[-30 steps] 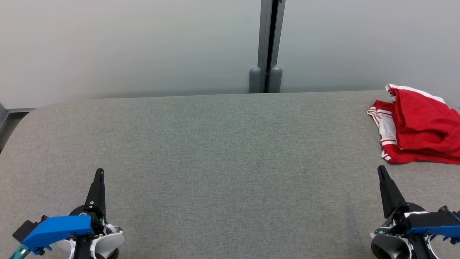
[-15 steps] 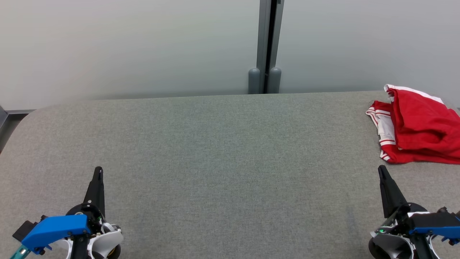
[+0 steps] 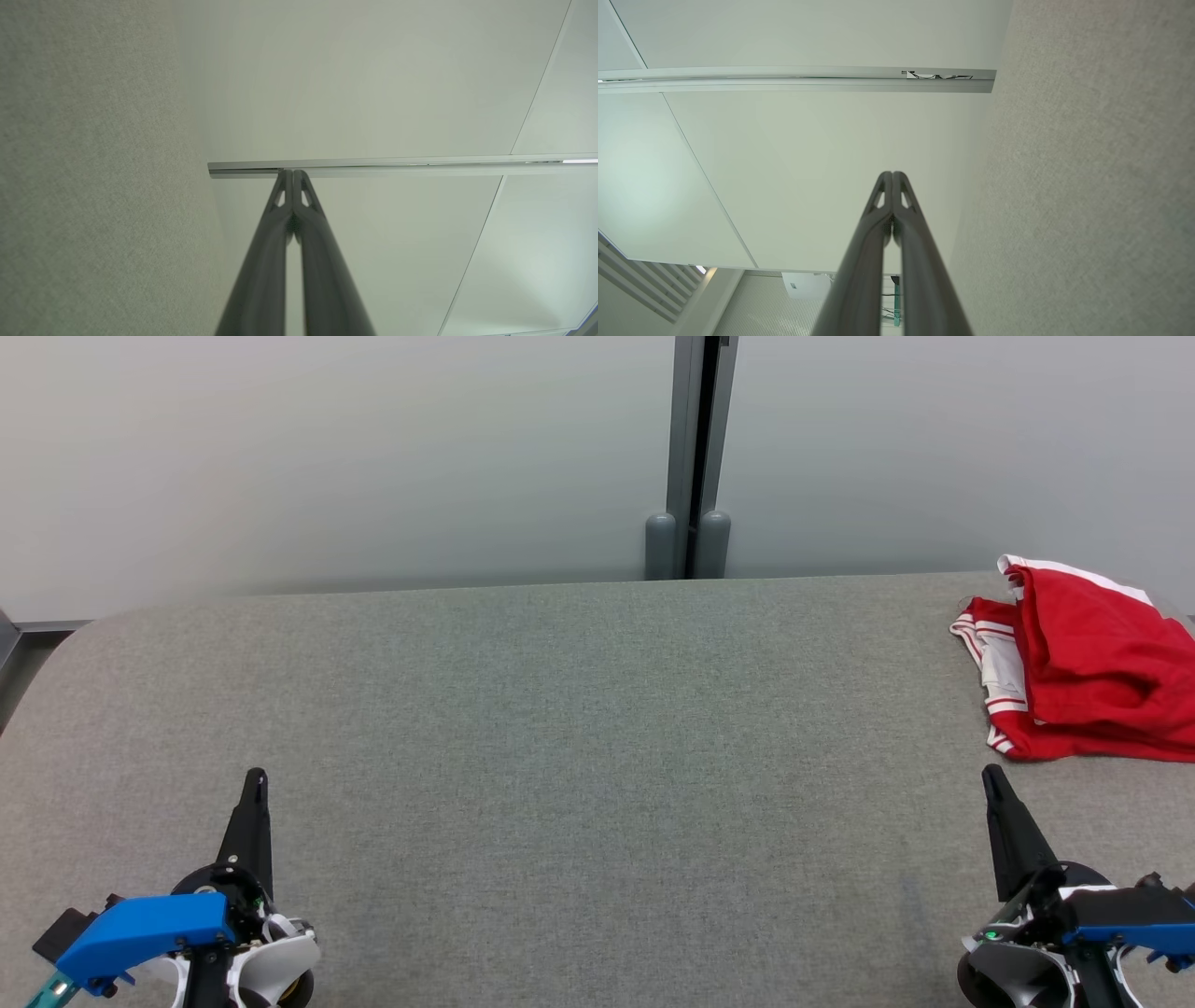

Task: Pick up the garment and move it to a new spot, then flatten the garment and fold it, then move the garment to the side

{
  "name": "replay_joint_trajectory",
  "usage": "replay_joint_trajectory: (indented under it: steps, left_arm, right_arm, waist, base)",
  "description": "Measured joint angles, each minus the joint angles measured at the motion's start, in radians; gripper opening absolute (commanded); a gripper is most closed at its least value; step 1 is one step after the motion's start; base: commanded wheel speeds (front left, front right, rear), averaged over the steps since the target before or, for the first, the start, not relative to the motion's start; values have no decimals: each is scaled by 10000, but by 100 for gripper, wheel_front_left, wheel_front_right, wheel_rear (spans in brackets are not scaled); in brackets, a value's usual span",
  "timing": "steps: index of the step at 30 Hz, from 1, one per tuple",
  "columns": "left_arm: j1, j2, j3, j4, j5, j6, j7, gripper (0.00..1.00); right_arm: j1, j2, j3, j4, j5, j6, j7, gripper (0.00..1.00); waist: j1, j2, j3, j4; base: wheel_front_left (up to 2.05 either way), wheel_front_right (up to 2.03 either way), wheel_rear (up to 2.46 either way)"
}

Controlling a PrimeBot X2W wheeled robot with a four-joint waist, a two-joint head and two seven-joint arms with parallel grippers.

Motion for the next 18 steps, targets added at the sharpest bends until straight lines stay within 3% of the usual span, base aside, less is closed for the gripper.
replay_joint_trajectory:
  steps: [18]
  left_arm:
    - [0, 0, 0, -2, 0, 0, 0, 0]
  right_arm:
    - [0, 0, 0, 0, 0, 0, 0, 0]
  waist:
    - [0, 0, 0, 0]
  base:
    - [0, 0, 0]
